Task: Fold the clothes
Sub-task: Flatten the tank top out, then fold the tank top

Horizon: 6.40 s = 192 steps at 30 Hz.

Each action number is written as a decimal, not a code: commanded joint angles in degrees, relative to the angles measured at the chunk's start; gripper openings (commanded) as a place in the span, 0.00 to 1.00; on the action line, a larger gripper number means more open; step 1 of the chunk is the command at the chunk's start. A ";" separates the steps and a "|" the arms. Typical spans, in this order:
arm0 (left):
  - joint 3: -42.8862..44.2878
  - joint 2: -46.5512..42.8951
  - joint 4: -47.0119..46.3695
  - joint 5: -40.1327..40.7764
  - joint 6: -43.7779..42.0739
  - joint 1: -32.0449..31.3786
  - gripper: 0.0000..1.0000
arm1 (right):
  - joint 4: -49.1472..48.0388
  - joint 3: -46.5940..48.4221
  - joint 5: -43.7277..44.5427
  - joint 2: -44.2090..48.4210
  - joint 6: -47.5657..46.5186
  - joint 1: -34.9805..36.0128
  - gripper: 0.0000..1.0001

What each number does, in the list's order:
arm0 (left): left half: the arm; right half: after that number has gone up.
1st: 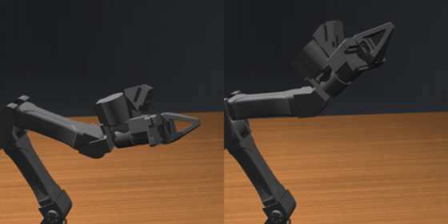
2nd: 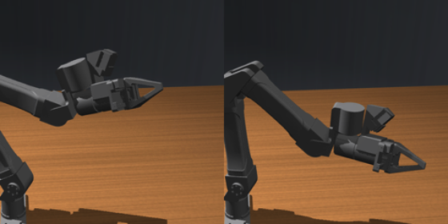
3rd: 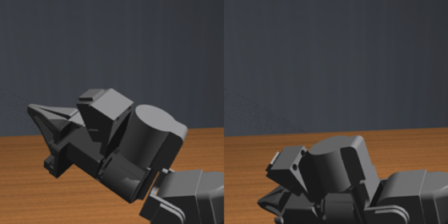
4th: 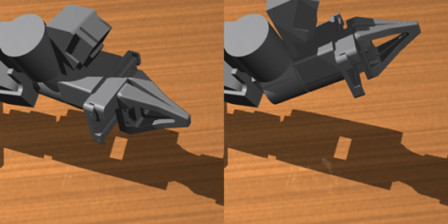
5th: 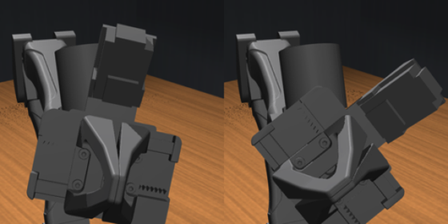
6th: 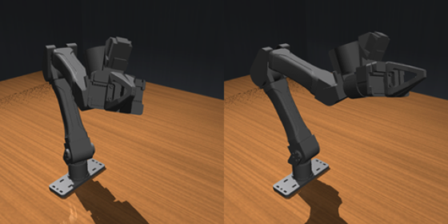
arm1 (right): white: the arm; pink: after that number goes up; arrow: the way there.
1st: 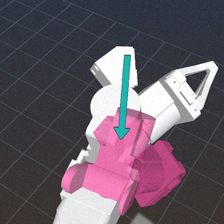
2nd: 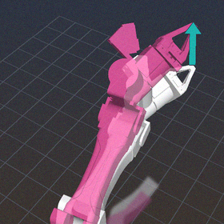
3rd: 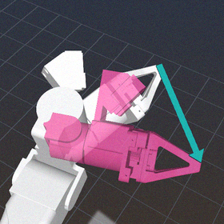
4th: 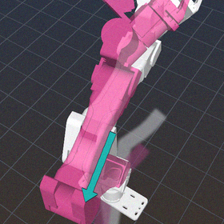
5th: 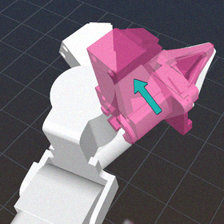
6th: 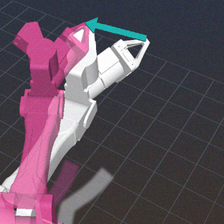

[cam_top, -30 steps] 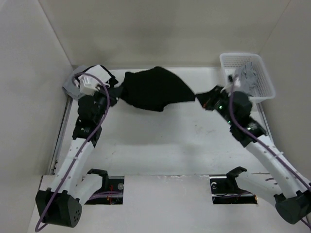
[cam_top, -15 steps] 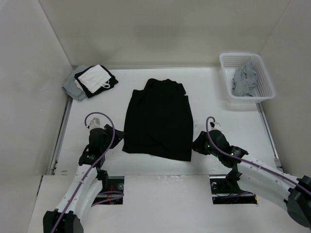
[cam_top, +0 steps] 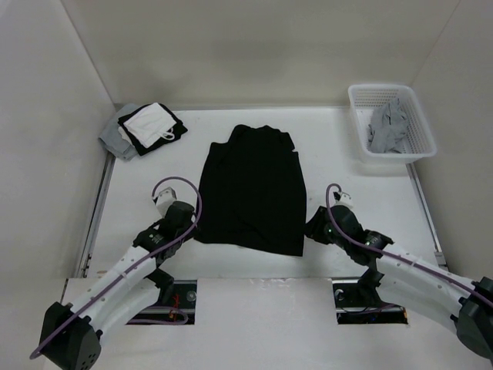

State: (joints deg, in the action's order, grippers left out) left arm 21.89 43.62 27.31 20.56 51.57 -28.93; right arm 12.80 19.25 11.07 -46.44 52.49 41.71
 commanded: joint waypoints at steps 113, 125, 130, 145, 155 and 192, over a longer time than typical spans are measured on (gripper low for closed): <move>52.99 14.11 -26.43 7.34 -21.80 4.69 0.04 | 6.64 72.43 -3.12 -17.36 -25.35 -10.17 0.02; 76.87 37.67 -22.83 -14.49 -7.18 24.75 0.03 | 13.64 109.12 -16.08 -48.20 -20.94 -26.02 0.02; 85.24 40.23 -22.30 -19.67 -6.14 28.62 0.03 | 18.75 120.85 -16.17 -51.30 -21.46 -25.85 0.02; 28.45 12.14 -34.78 -23.28 -4.02 23.44 0.06 | -3.29 40.87 -8.19 -9.69 -15.85 -19.36 0.03; -2.64 -21.18 -9.33 -24.60 -1.12 19.66 0.06 | 4.32 1.16 -0.70 14.60 4.35 6.28 0.00; 52.81 57.54 -43.22 -13.94 3.17 20.17 0.04 | -15.52 52.64 -19.50 -47.69 -10.39 -31.04 0.00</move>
State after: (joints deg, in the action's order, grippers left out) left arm 70.87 99.42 -13.28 11.31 51.99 -11.42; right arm 1.04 67.40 -3.97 -92.47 43.53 11.64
